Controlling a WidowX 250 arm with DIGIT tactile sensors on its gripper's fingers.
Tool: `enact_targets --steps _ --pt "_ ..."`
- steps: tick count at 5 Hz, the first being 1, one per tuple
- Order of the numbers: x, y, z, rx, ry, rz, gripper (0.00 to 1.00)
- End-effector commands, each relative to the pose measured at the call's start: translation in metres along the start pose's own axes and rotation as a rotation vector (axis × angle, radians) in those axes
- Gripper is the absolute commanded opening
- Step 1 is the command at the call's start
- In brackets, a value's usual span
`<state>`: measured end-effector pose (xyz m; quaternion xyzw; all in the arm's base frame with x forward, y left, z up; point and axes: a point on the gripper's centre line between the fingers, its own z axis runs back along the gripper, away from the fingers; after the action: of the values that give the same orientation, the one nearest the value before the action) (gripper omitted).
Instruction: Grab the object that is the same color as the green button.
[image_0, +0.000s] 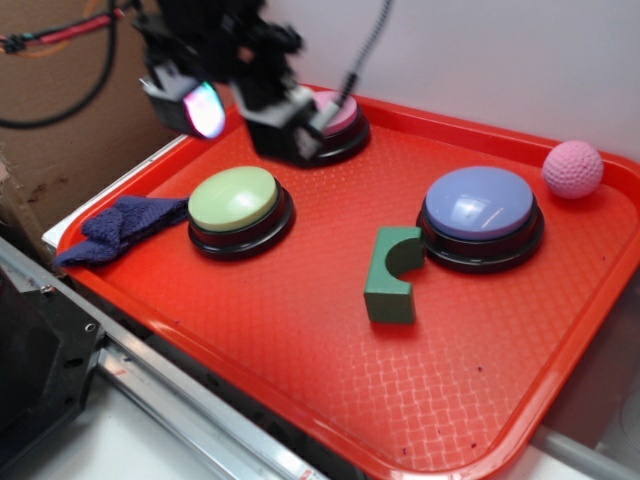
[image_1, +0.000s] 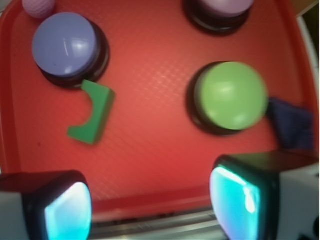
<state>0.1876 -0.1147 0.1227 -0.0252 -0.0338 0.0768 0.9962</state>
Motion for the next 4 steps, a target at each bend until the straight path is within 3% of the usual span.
enact_targets --steps 1,4 --pt "0.017 -0.041 -0.049 0.002 -0.065 0.062 1.0" --pt "0.033 -0.059 -0.103 0.048 -0.078 0.135 1.0"
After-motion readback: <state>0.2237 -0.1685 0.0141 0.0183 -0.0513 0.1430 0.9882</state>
